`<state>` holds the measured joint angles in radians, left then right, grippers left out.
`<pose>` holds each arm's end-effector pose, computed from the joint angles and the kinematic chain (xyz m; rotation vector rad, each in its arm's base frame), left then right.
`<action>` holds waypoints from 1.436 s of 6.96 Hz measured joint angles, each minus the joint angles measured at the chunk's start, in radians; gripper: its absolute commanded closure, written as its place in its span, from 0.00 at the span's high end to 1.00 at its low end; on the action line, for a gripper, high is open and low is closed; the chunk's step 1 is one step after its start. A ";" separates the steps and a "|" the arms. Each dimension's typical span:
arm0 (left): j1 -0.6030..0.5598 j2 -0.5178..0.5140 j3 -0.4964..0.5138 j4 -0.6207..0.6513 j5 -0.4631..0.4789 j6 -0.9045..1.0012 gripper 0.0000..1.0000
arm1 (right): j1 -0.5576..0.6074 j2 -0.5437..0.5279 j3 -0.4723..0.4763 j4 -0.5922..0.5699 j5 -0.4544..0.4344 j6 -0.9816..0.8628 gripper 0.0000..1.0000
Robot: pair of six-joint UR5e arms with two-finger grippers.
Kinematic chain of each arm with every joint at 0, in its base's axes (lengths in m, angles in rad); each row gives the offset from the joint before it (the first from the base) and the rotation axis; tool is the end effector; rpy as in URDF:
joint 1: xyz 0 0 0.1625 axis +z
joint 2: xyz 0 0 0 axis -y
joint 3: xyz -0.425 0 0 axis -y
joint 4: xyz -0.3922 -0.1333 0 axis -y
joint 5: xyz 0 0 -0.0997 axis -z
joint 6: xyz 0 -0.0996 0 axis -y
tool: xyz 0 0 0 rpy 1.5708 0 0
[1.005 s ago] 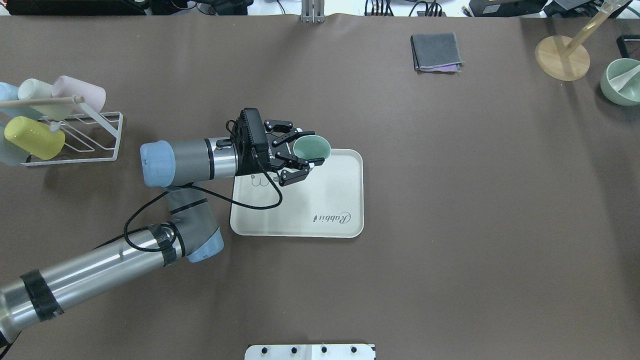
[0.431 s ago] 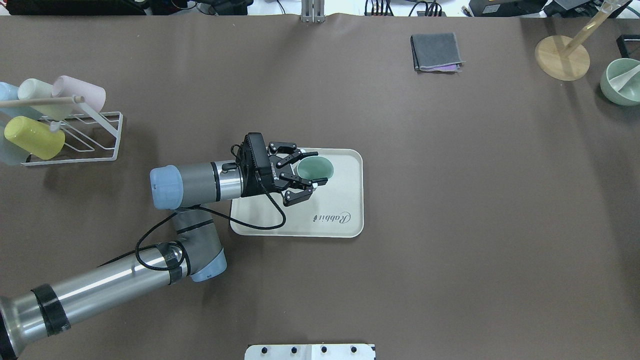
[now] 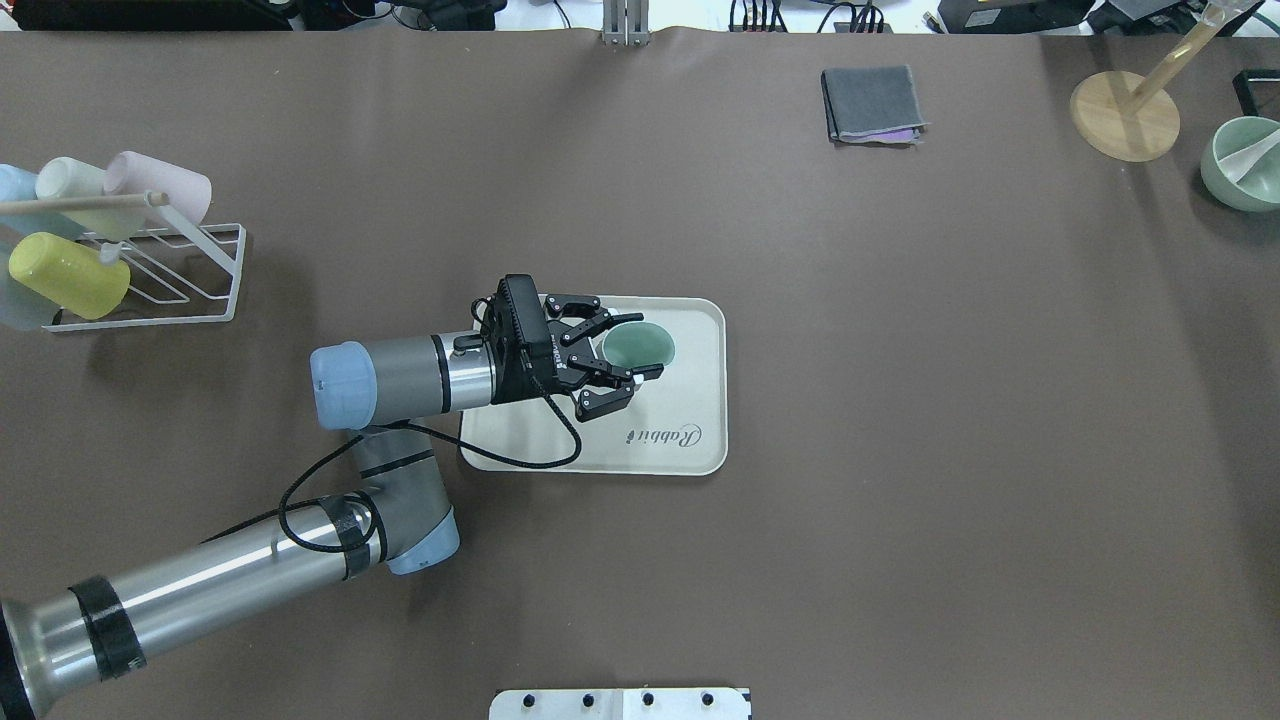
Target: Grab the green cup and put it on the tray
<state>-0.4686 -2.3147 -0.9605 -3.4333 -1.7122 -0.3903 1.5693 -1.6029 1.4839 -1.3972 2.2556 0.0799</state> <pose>0.5931 -0.4339 0.2915 1.4345 1.4532 0.5938 0.0696 -0.4797 0.7054 0.0246 -0.6863 0.0566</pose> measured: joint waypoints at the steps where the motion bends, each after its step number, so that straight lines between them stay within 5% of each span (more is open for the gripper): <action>1: 0.000 -0.001 -0.001 0.016 0.000 -0.003 0.42 | 0.000 0.000 -0.001 0.000 0.009 -0.001 1.00; 7: -0.001 0.002 -0.011 0.049 -0.003 -0.053 0.45 | 0.000 -0.019 -0.003 -0.001 0.036 -0.003 1.00; 8: -0.001 0.005 -0.012 0.050 -0.003 -0.053 0.99 | 0.000 -0.022 -0.002 0.000 0.046 -0.003 1.00; 10: -0.005 0.016 -0.014 0.051 -0.003 -0.049 0.99 | 0.000 -0.024 -0.001 0.001 0.056 -0.003 1.00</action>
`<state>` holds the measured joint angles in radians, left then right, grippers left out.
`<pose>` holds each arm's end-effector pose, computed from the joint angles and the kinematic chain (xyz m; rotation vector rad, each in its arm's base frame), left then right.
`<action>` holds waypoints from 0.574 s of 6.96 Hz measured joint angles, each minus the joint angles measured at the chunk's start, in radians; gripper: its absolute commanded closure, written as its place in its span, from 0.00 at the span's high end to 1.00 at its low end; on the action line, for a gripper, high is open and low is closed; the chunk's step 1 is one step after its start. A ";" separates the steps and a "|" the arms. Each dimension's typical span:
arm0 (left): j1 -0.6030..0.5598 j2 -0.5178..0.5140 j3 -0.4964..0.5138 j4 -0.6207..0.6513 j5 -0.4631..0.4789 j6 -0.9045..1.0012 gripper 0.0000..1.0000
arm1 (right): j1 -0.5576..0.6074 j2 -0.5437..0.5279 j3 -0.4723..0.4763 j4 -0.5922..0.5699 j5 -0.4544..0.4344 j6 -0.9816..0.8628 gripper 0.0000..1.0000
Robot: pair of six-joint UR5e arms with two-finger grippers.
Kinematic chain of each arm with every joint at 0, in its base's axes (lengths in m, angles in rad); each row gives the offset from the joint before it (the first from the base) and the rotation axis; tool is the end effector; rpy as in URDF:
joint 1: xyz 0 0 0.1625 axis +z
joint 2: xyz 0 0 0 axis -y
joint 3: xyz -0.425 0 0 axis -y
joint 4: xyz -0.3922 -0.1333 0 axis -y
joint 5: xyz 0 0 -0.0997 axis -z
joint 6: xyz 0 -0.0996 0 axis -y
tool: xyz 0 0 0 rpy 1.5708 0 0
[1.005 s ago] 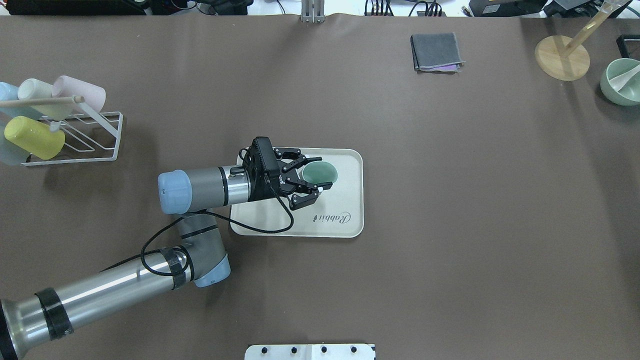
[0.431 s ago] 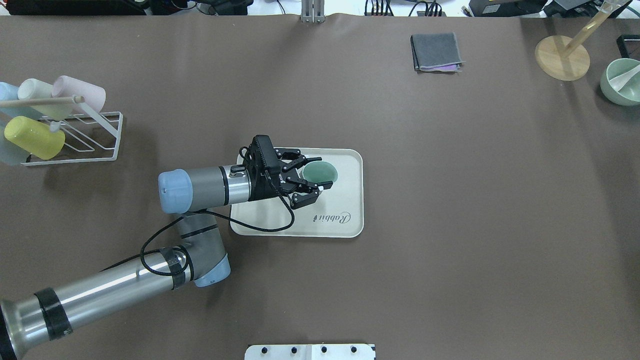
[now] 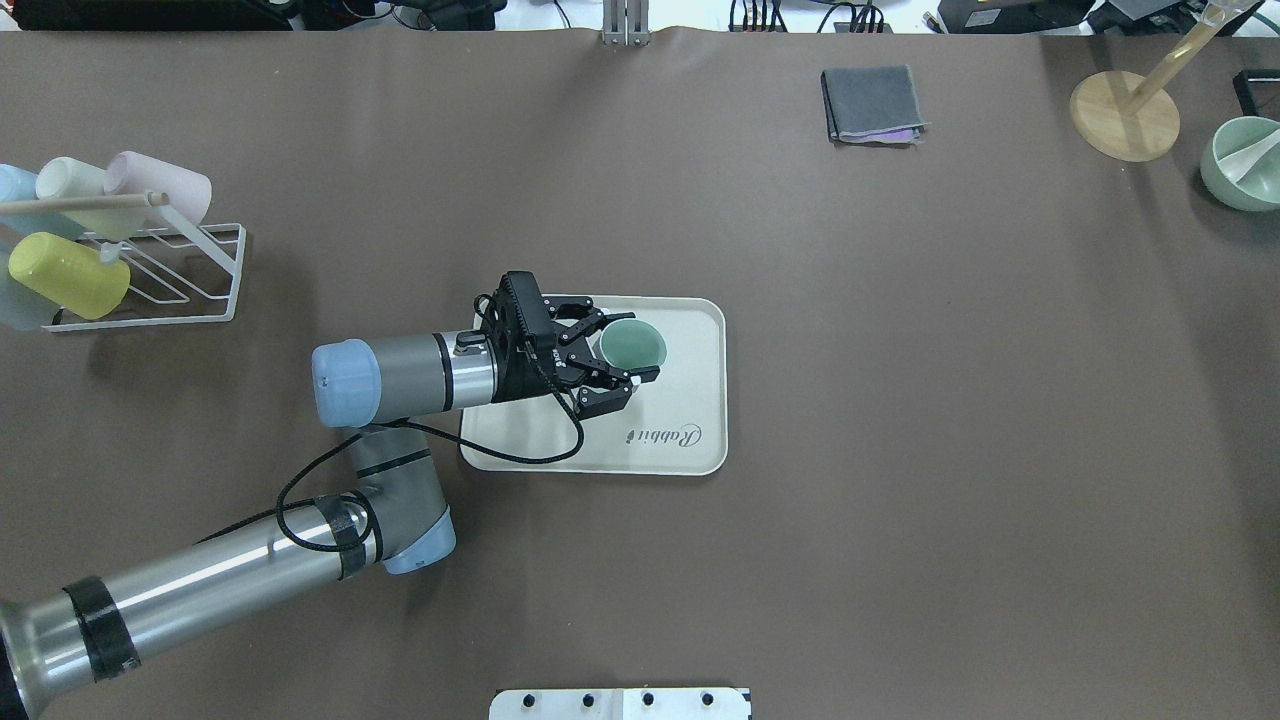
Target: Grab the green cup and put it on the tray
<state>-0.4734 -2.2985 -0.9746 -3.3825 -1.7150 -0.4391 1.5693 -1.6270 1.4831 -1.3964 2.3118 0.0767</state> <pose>0.5928 -0.4374 0.2997 1.3564 1.4465 0.5726 0.0654 -0.4663 0.7135 0.0001 -0.7416 0.0604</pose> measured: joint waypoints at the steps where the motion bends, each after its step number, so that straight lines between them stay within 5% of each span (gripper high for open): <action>1: -0.006 0.014 -0.005 0.000 0.000 0.001 0.99 | 0.000 0.000 0.000 -0.001 0.002 0.000 1.00; 4: -0.028 0.060 -0.044 0.000 0.000 0.003 0.99 | 0.000 -0.001 -0.001 -0.001 0.017 0.000 1.00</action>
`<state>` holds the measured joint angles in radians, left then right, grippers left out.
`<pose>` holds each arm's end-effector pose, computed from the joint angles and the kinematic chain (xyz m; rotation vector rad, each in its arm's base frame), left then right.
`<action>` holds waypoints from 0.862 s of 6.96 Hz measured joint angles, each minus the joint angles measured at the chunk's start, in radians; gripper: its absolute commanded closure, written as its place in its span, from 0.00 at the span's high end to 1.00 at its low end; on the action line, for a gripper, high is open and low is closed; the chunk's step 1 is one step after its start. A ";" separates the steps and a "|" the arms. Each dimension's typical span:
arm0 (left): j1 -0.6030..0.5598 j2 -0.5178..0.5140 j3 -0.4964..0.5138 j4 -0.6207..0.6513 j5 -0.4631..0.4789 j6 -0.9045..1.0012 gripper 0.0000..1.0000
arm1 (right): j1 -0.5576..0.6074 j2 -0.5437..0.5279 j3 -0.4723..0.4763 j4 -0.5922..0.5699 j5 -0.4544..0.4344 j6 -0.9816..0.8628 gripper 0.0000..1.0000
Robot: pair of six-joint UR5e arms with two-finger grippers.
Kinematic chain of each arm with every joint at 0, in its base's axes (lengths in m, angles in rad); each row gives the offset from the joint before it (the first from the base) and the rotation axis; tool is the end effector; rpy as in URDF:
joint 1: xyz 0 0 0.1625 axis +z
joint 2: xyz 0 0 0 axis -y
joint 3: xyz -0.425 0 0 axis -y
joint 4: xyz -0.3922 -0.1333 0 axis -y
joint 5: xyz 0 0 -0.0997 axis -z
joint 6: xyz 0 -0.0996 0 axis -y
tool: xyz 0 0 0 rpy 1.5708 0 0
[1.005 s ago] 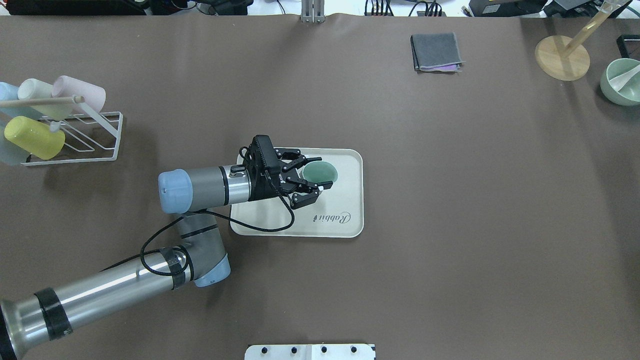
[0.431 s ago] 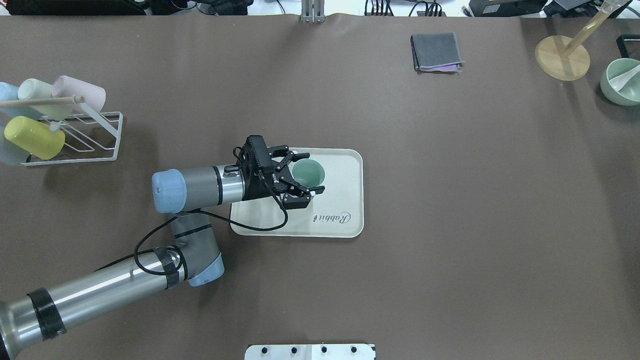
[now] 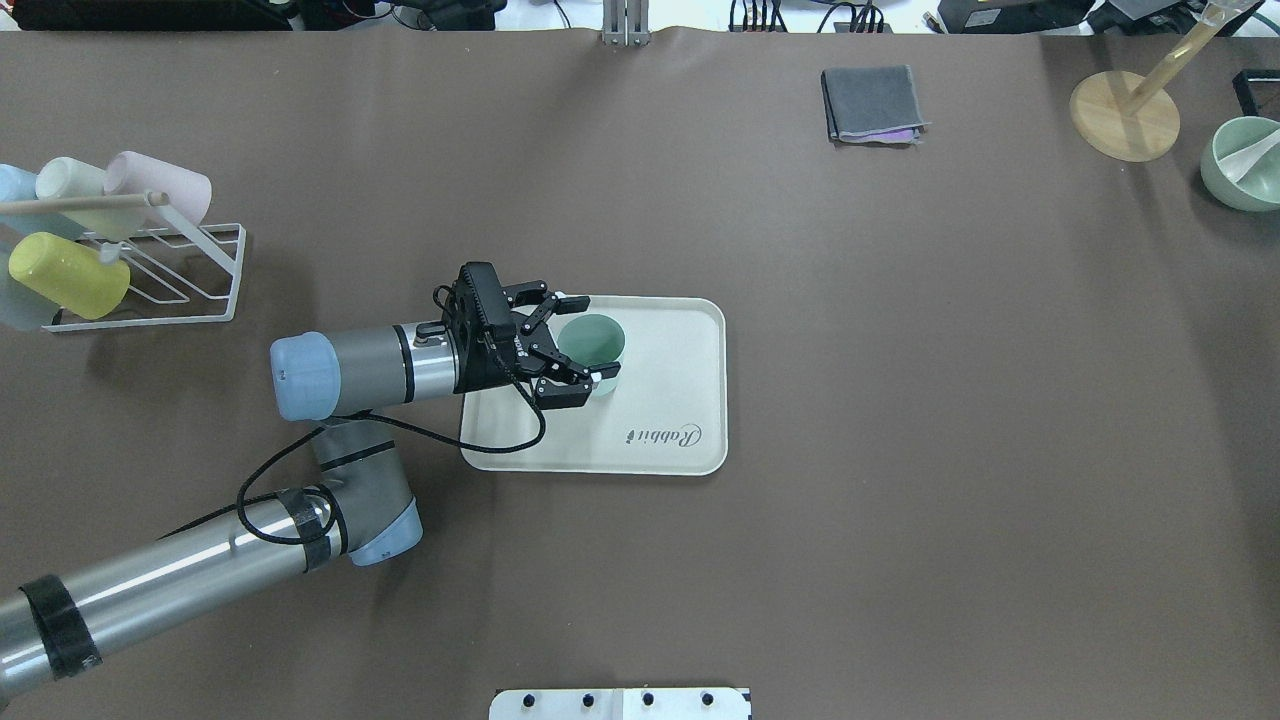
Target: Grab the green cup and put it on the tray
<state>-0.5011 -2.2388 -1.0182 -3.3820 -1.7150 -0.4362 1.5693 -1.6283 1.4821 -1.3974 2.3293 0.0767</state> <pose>0.5660 -0.4457 0.3232 1.3638 1.4130 0.5593 0.0641 -0.4653 0.7135 -0.0038 -0.7590 0.0612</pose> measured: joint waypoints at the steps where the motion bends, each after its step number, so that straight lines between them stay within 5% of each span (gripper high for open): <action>1: -0.001 0.004 -0.024 0.015 0.000 -0.001 0.99 | 0.000 0.000 0.000 0.000 0.005 0.000 1.00; 3: -0.003 0.011 -0.136 0.156 0.000 0.001 0.99 | 0.001 0.000 0.010 -0.001 0.013 -0.001 1.00; 6: -0.050 0.010 -0.335 0.589 0.003 0.011 0.99 | 0.003 -0.001 0.028 -0.008 0.019 -0.004 1.00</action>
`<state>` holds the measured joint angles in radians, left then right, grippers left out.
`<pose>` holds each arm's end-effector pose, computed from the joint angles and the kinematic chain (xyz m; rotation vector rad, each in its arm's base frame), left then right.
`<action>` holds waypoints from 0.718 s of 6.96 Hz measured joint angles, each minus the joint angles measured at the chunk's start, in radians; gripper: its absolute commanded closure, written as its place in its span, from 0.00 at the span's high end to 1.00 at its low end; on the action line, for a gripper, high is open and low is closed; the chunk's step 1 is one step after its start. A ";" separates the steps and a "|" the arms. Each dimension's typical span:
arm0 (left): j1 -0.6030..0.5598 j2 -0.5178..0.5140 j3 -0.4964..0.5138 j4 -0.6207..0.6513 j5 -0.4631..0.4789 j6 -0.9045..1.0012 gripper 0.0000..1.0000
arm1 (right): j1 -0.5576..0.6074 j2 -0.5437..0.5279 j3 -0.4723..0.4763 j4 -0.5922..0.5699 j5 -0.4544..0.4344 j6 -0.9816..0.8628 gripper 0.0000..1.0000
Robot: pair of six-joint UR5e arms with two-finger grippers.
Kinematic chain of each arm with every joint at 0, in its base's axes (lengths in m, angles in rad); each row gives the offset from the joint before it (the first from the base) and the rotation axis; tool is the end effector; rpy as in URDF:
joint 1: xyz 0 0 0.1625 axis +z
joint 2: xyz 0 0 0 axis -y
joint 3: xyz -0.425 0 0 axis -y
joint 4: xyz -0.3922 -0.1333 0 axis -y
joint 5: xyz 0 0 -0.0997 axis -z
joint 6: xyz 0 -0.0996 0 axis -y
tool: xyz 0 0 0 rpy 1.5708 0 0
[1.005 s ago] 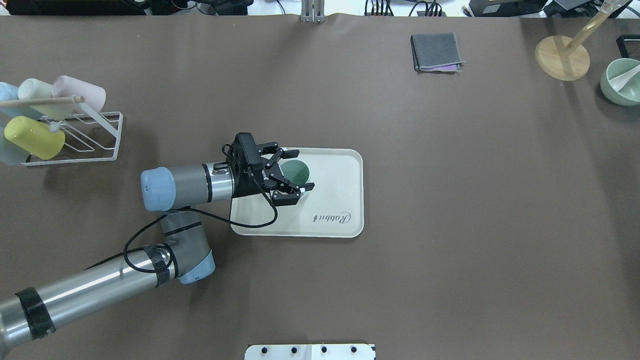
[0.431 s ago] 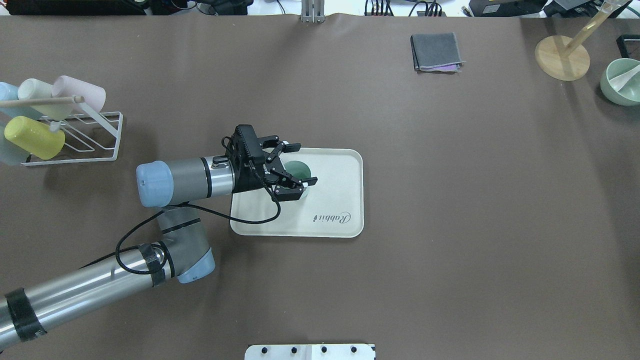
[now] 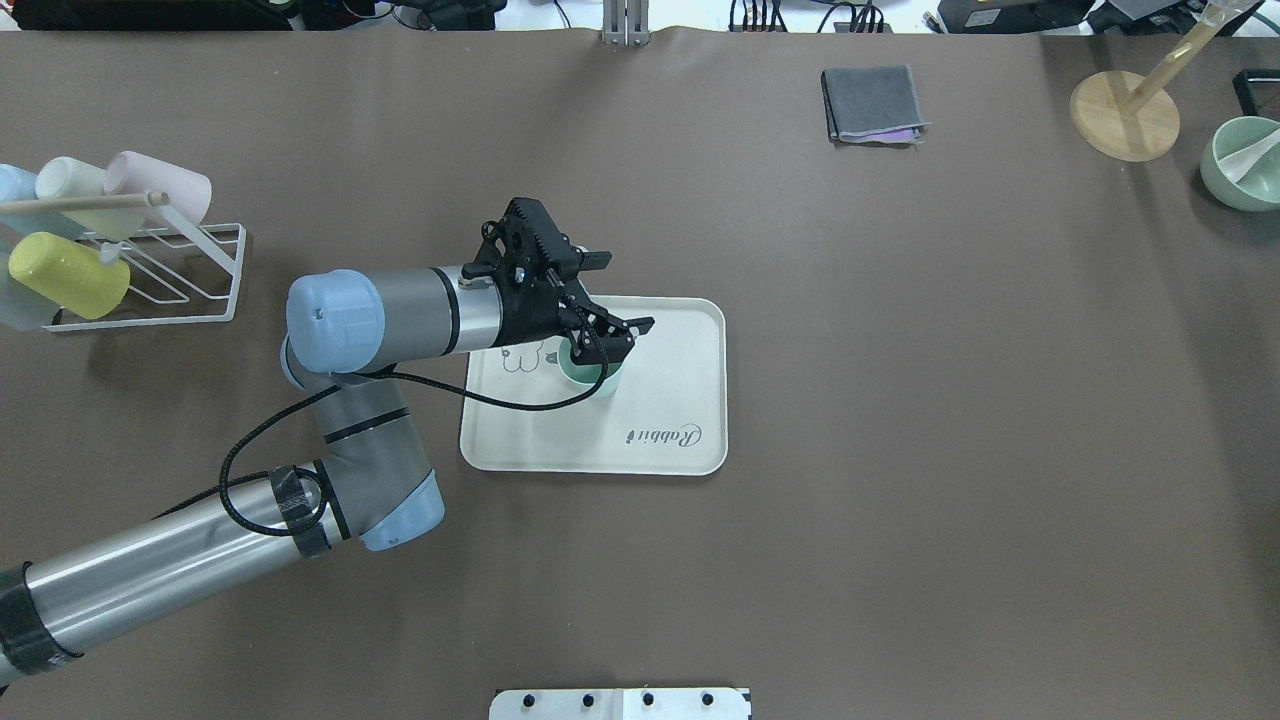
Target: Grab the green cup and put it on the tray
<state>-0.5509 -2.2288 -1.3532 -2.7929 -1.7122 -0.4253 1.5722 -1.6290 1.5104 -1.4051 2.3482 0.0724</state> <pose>0.5372 -0.4700 0.2233 1.1950 1.1991 0.5658 0.0641 -0.4676 0.6994 0.0171 -0.7784 0.0517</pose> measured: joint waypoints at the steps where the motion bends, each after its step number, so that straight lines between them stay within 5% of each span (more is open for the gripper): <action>1: -0.029 -0.004 -0.070 0.200 0.001 0.020 0.99 | 0.000 0.000 0.003 -0.001 0.000 -0.001 1.00; 5: -0.147 -0.049 -0.265 0.970 0.039 0.136 0.99 | -0.002 -0.008 0.008 0.000 -0.014 -0.049 1.00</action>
<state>-0.6978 -2.2778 -1.6177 -1.8233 -1.6728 -0.2890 1.5704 -1.6366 1.5186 -1.4046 2.3345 0.0232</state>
